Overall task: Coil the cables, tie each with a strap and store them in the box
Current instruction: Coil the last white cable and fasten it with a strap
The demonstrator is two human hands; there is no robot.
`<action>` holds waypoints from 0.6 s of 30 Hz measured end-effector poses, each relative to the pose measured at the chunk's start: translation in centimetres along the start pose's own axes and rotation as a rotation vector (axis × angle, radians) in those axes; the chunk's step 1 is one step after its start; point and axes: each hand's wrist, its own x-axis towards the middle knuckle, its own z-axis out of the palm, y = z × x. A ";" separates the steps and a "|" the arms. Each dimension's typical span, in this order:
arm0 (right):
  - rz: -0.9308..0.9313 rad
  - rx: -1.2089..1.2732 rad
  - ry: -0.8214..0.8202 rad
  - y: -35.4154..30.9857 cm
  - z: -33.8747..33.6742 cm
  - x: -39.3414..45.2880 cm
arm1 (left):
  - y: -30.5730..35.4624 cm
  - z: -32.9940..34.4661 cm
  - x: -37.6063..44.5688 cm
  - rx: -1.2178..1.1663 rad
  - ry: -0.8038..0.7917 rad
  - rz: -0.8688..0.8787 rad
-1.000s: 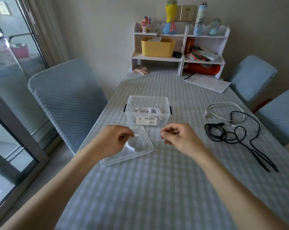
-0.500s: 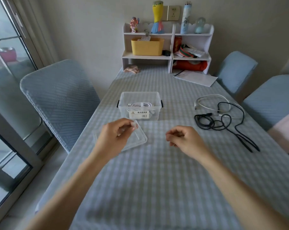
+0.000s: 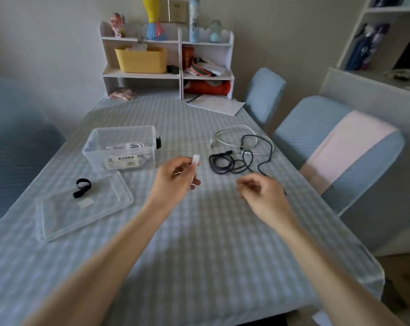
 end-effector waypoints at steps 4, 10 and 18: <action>-0.067 -0.076 0.057 0.8 -1.3 1.6 | -1.0 3.4 1.8 -0.045 0.028 -0.082; -0.145 -0.112 -0.021 0.4 -0.8 6.7 | -3.0 4.7 5.1 -0.236 0.103 -0.200; -0.106 -0.447 -0.103 0.4 3.8 15.4 | -4.4 4.2 7.3 -0.417 0.138 -0.218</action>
